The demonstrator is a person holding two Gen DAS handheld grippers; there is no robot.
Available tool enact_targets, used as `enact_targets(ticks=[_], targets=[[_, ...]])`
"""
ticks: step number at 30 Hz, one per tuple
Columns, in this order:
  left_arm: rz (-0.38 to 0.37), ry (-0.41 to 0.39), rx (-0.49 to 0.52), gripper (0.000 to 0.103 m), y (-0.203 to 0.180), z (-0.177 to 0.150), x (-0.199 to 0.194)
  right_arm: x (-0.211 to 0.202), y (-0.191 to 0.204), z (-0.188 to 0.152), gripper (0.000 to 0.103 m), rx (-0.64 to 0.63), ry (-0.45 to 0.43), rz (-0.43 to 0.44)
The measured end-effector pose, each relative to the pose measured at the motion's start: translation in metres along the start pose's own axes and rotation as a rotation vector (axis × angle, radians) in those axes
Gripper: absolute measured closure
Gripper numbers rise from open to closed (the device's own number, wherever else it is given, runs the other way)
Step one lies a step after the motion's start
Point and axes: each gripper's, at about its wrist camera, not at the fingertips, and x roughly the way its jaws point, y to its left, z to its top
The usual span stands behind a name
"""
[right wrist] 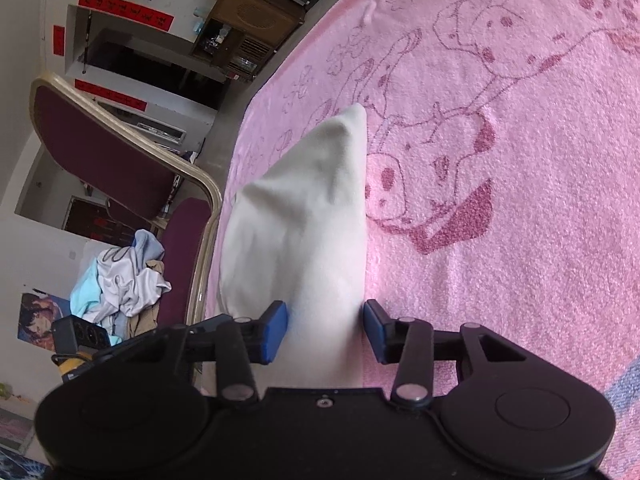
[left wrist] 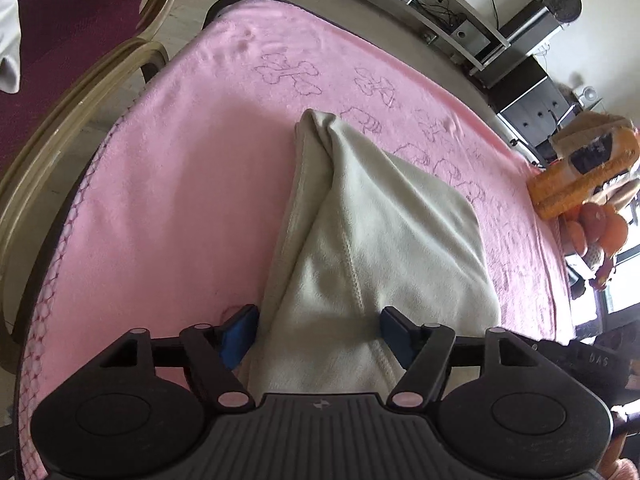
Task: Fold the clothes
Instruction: 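Close both tools on the end of the folded sweatshirt, then lift the folded sweatshirt with both tools and carry it toward the black table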
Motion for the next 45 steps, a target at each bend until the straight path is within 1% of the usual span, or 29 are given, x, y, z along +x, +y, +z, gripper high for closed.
enact_targets(ticks=[2, 5, 7, 8, 11, 14, 18, 20, 22, 23, 24, 25, 27, 29, 31, 34, 37, 39, 42, 45], targets=[[-0.023, 0.002, -0.021, 0.036, 0.004, 0.003, 0.0, 0.0, -0.002, 0.0, 0.06, 0.012, 0.0, 0.007], [-0.048, 0.014, -0.02, 0.035, 0.002, 0.005, 0.003, 0.001, -0.004, 0.0, 0.06, 0.029, -0.001, 0.018], [-0.045, 0.019, -0.01, 0.035, 0.001, 0.005, 0.004, 0.002, -0.005, 0.001, 0.06, 0.04, -0.001, 0.027], [-0.042, 0.02, -0.011, 0.037, 0.0, 0.006, 0.004, 0.002, -0.006, 0.001, 0.06, 0.047, 0.0, 0.032], [-0.039, 0.022, -0.029, 0.037, 0.002, 0.011, 0.006, 0.002, -0.011, 0.002, 0.061, 0.078, 0.002, 0.054], [-0.065, 0.026, -0.024, 0.034, 0.001, 0.013, 0.01, 0.003, -0.016, 0.003, 0.061, 0.103, 0.004, 0.077], [-0.085, 0.026, 0.001, 0.033, -0.002, 0.01, 0.011, 0.008, -0.016, 0.005, 0.061, 0.087, -0.008, 0.116], [-0.065, 0.008, 0.02, 0.034, -0.007, 0.007, 0.01, 0.013, -0.013, 0.006, 0.062, 0.066, -0.006, 0.116], [-0.034, -0.017, 0.041, 0.047, -0.013, 0.003, 0.009, 0.015, -0.008, 0.007, 0.062, 0.046, -0.002, 0.095], [-0.01, -0.033, 0.056, 0.056, -0.016, 0.001, 0.008, 0.016, -0.006, 0.006, 0.064, 0.042, -0.005, 0.084], [0.016, -0.052, 0.072, 0.061, -0.02, -0.003, 0.007, 0.016, -0.004, 0.005, 0.07, 0.04, -0.009, 0.066], [0.029, -0.07, 0.083, 0.064, -0.024, -0.006, 0.004, 0.016, -0.001, 0.004, 0.072, 0.033, -0.014, 0.042], [0.058, -0.113, 0.125, 0.079, -0.035, -0.012, -0.004, 0.016, 0.012, 0.001, 0.075, -0.027, -0.03, -0.022], [0.082, -0.149, 0.172, 0.08, -0.047, -0.017, -0.012, 0.016, 0.031, -0.004, 0.078, -0.112, -0.05, -0.098], [0.09, -0.185, 0.207, 0.081, -0.057, -0.022, -0.023, 0.016, 0.05, -0.009, 0.081, -0.196, -0.07, -0.159], [0.097, -0.237, 0.261, 0.082, -0.07, -0.032, -0.043, 0.003, 0.077, -0.017, 0.083, -0.302, -0.108, -0.184], [0.083, -0.3, 0.302, 0.082, -0.088, -0.04, -0.071, -0.019, 0.105, -0.026, 0.083, -0.396, -0.157, -0.19], [0.055, -0.343, 0.331, 0.082, -0.106, -0.046, -0.094, -0.042, 0.119, -0.031, 0.083, -0.433, -0.194, -0.187], [0.001, -0.39, 0.378, 0.081, -0.137, -0.056, -0.123, -0.086, 0.135, -0.038, 0.083, -0.442, -0.261, -0.169], [-0.058, -0.411, 0.422, 0.081, -0.176, -0.07, -0.14, -0.138, 0.14, -0.045, 0.083, -0.443, -0.332, -0.169]])
